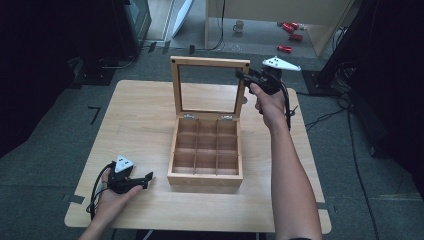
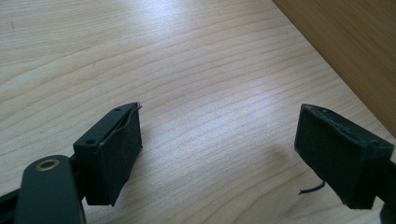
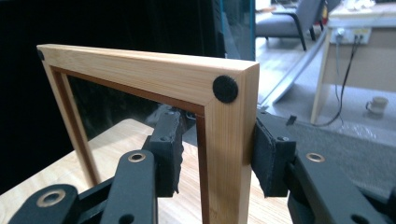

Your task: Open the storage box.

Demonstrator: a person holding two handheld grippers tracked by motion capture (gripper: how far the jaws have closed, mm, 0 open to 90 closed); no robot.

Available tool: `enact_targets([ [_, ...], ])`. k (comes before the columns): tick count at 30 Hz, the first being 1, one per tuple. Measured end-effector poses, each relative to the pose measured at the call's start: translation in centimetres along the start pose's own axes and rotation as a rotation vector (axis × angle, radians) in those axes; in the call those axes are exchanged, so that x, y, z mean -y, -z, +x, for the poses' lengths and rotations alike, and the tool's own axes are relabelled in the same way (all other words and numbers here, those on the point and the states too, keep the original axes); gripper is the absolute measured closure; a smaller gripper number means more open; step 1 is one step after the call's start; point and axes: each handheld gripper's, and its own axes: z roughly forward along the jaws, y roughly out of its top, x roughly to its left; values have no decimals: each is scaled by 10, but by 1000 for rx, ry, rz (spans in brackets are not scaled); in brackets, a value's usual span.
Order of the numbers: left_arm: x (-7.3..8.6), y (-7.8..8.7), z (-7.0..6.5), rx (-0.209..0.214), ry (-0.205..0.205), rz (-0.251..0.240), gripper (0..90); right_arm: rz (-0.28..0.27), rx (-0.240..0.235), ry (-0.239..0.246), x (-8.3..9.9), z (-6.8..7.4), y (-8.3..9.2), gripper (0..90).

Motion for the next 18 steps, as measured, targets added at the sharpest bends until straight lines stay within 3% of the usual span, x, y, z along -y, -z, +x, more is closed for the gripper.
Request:
enact_targets([
  [9, 0, 0, -1, 10, -8, -4, 151, 43, 21, -98, -6, -23, -29, 602],
  [18, 0, 0, -2, 13, -11, -4, 151, 26, -1, -161, -2, -32, -36, 615],
])
